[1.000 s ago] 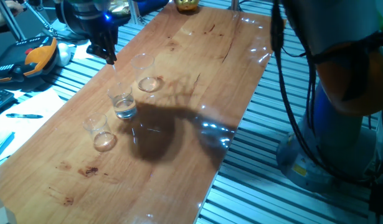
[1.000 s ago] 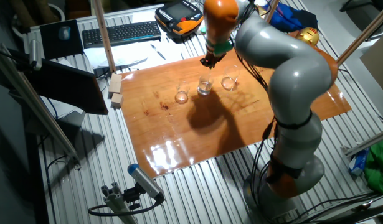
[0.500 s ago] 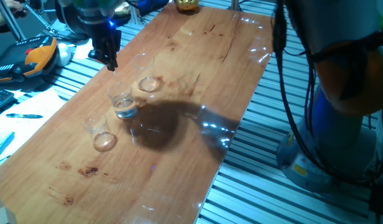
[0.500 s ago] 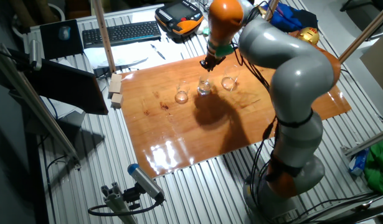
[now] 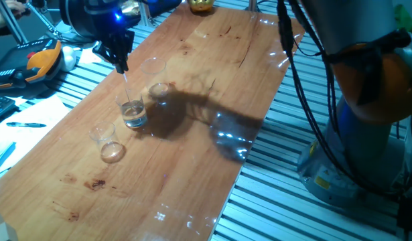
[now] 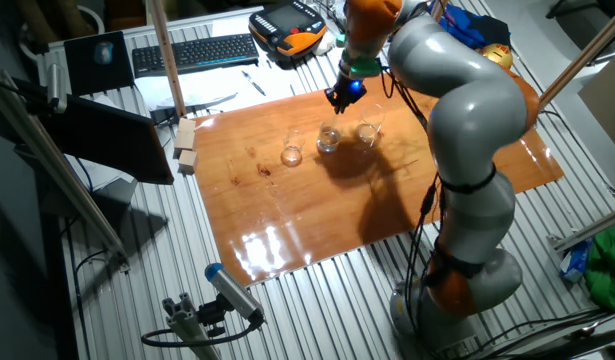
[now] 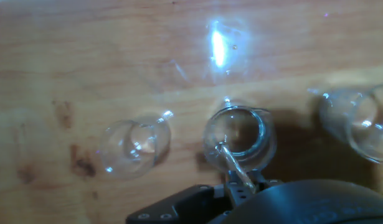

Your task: Stir the beaker with a glass rod

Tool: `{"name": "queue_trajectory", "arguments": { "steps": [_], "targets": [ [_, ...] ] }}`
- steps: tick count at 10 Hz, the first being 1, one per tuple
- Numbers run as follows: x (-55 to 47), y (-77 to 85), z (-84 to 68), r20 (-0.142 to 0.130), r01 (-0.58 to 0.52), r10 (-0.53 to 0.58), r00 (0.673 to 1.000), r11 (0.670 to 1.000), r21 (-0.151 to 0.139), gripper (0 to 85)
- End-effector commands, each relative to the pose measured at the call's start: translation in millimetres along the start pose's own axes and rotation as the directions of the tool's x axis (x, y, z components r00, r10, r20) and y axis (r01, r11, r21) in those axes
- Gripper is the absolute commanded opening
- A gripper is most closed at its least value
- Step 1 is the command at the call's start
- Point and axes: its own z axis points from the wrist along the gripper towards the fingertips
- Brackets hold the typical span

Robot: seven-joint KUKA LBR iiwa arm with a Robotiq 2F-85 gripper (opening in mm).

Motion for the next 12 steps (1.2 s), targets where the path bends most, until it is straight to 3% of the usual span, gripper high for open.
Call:
{"name": "queue_trajectory", "arguments": {
  "steps": [1,2,4,5,6,7,8,9,10,11,12],
  "targets": [
    [-0.1,-0.2,-0.3,0.002,0.094,-0.094,0.996,0.992,0.079,0.0],
    [-0.4,0.2,-1.3,0.014,0.149,-0.151,0.988,0.983,0.109,0.0],
    [-1.5,0.8,-2.7,0.097,0.171,-0.185,0.978,0.977,0.131,0.0],
    [-1.7,1.3,-1.9,0.125,0.125,-0.136,0.983,0.988,0.094,0.0],
    [-1.7,2.7,3.6,0.136,0.025,-0.024,0.99,1.0,-0.008,0.0],
    [-1.4,3.9,9.9,0.132,-0.043,0.054,0.99,0.995,-0.085,0.0],
    [-0.3,4.5,13.3,0.106,-0.103,0.118,0.987,0.984,-0.143,0.0],
    [0.7,4.3,14.4,0.049,-0.127,0.136,0.99,0.98,-0.154,0.0],
    [1.6,3.5,13.3,-0.022,-0.131,0.129,0.991,0.982,-0.135,0.0],
    [1.5,2.5,11.7,-0.042,-0.105,0.101,0.994,0.989,-0.103,0.0],
    [1.5,1.8,8.6,-0.039,-0.057,0.055,0.998,0.997,-0.048,0.0]
  ]
}}
